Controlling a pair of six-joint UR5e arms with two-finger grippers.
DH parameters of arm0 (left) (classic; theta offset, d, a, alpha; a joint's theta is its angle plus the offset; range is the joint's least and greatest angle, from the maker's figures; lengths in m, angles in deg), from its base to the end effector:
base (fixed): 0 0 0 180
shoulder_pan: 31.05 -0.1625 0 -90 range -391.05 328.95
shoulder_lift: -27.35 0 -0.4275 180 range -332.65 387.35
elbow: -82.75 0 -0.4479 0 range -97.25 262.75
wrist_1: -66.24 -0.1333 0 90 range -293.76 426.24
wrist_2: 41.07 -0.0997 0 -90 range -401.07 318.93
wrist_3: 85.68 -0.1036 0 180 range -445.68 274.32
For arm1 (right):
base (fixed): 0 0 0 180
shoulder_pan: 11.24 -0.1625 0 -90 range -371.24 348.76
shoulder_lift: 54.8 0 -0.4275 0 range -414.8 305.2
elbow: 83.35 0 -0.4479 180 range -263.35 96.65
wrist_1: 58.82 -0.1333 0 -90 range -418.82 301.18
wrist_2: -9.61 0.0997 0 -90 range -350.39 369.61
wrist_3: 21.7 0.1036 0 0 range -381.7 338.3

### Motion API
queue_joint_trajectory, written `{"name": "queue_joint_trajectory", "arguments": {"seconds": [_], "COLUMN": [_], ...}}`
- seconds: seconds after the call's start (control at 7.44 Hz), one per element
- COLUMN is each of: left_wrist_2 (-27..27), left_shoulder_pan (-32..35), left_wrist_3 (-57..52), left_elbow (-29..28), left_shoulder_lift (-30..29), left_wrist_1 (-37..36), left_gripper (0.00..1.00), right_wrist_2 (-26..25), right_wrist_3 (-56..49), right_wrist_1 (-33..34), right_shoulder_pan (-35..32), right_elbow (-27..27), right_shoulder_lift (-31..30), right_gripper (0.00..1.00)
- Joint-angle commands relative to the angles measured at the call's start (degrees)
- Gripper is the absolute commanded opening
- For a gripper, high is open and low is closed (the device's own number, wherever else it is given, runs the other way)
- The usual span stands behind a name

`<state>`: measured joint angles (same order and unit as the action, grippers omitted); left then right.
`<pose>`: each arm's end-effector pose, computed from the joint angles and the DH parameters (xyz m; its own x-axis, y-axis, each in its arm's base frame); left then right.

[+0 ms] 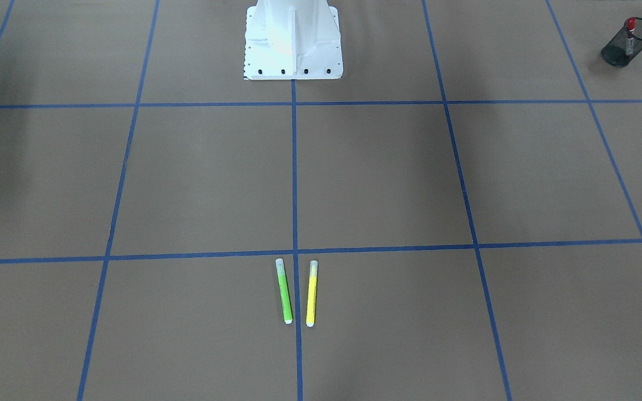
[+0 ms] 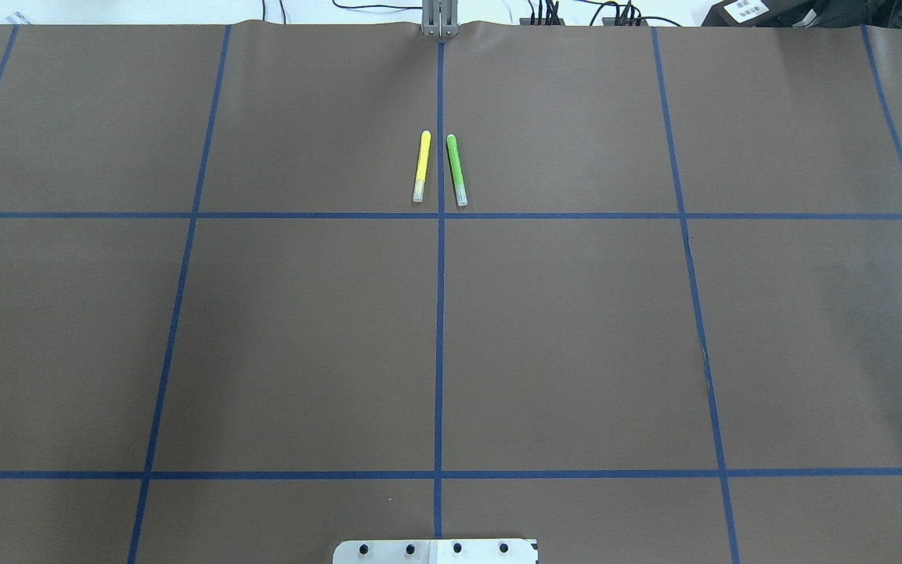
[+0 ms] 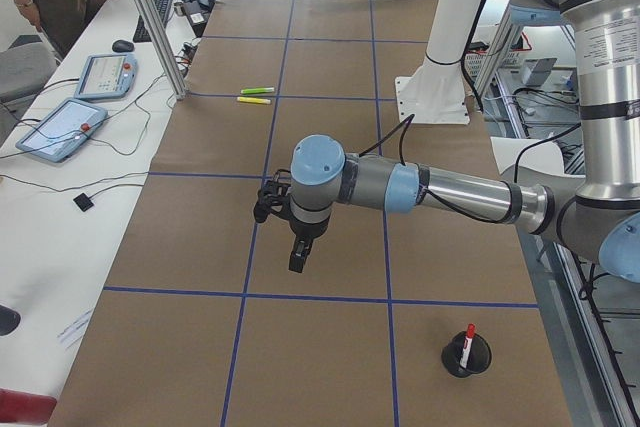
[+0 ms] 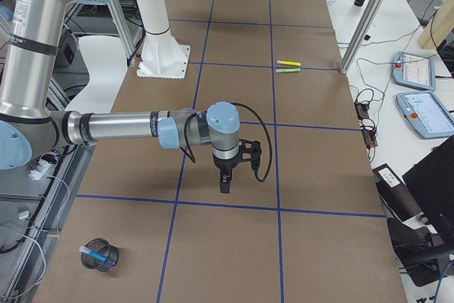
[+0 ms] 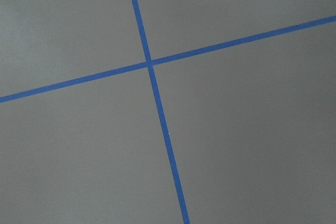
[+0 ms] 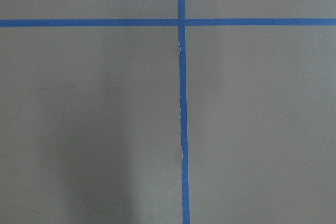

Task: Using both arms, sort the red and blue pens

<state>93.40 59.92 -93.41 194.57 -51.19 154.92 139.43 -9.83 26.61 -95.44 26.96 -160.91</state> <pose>-0.0686 -0.4646 0.5583 0.7111 0.2299 -0.6644 -0.0797 0.9653 0.2488 0.0223 -0.4433 0.6038 0.7587 0.0312 0.6507 -0.0574 0.9982 0.0190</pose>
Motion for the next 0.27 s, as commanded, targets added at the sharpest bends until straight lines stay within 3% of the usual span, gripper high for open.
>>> {"name": "queue_joint_trajectory", "arguments": {"seconds": [0.0, 0.13], "left_wrist_2": [0.0, 0.0], "left_shoulder_pan": [0.0, 0.0], "left_wrist_3": [0.0, 0.0], "left_elbow": [0.0, -0.2], "left_shoulder_lift": [0.1, 0.1], "left_wrist_1": [0.0, 0.0], "left_gripper": [1.0, 1.0], "right_wrist_2": [0.0, 0.0], "right_wrist_3": [0.0, 0.0], "right_wrist_1": [0.0, 0.0], "right_shoulder_pan": [0.0, 0.0], "right_elbow": [0.0, 0.0], "right_shoulder_lift": [-0.1, -0.1], "right_gripper": [1.0, 1.0]}}
